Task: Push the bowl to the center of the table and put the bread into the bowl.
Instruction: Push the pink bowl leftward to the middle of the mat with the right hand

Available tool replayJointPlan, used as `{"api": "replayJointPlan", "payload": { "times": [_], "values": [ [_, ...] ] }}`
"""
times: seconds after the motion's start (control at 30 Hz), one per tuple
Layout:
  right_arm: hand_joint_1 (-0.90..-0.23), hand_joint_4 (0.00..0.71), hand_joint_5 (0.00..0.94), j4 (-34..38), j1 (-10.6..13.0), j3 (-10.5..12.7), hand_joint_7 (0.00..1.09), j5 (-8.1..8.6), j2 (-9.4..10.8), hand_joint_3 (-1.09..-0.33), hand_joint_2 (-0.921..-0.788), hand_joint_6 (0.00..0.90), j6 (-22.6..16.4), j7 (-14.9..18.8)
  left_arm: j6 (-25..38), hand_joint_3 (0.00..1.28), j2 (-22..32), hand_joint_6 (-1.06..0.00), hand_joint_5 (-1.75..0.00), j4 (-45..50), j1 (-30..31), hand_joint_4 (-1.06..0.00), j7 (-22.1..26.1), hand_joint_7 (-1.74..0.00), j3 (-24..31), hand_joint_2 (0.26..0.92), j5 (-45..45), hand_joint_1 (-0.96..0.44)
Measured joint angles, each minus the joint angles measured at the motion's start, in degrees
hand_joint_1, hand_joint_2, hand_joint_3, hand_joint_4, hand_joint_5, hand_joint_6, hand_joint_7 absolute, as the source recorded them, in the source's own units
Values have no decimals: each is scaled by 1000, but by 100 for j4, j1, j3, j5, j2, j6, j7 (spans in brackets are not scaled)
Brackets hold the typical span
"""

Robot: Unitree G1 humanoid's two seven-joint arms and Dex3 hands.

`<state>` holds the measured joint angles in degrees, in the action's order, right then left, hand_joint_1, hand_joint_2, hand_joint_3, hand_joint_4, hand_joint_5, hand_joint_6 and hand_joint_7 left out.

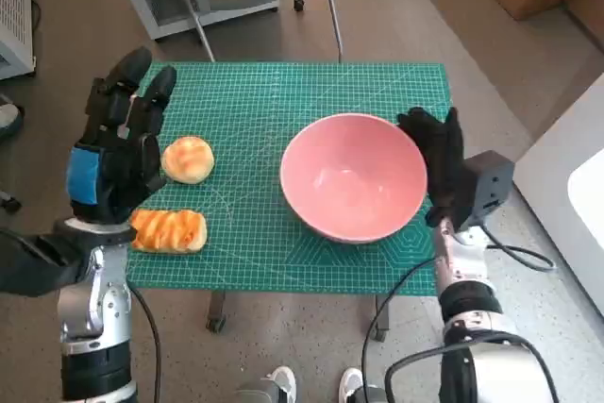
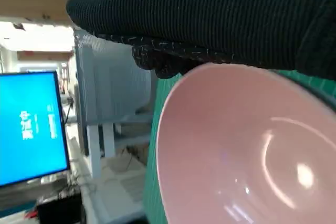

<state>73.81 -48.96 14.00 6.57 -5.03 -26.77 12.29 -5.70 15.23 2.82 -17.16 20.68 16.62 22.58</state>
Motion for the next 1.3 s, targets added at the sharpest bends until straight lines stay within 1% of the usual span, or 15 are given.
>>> {"api": "replayJointPlan", "payload": {
  "times": [0.13,0.37,0.5,0.73,0.93,1.07,1.1,1.3],
  "values": [
    [-560,222,4,0,-96,49,5,8,159,-661,-921,322,76,41,-24,608,0,1,-295,1,19,-12,-21,-596,0,921,-18,-713],
    [-566,230,6,-2,-330,100,7,11,338,-660,-921,325,171,100,-64,607,0,1,-284,10,72,-17,-72,-596,2,921,-21,-713],
    [-556,229,5,-2,-430,125,7,7,418,-660,-921,326,190,156,-79,607,0,1,-279,16,85,-20,-104,-607,4,921,-22,-715],
    [-529,229,4,0,-497,81,7,-28,507,-664,-921,323,192,171,-86,606,0,1,-271,45,124,-25,-162,-613,5,921,-25,-715],
    [-527,229,3,0,-562,29,7,-57,509,-669,-921,323,189,170,-97,606,-1,1,-265,86,197,-27,-204,-614,3,921,-30,-716],
    [-527,230,3,-4,-620,37,7,-50,481,-670,-921,324,158,197,-97,607,-1,1,-260,108,243,-29,-216,-620,4,921,-30,-717],
    [-536,231,3,-8,-635,43,8,-44,470,-669,-921,324,149,214,-97,608,-1,1,-258,116,253,-30,-220,-626,4,921,-30,-717],
    [-565,236,5,-107,-722,133,13,23,260,-652,-921,332,25,439,-99,608,-1,1,-254,208,320,-37,-263,-637,18,921,-30,-718]
  ]
}}
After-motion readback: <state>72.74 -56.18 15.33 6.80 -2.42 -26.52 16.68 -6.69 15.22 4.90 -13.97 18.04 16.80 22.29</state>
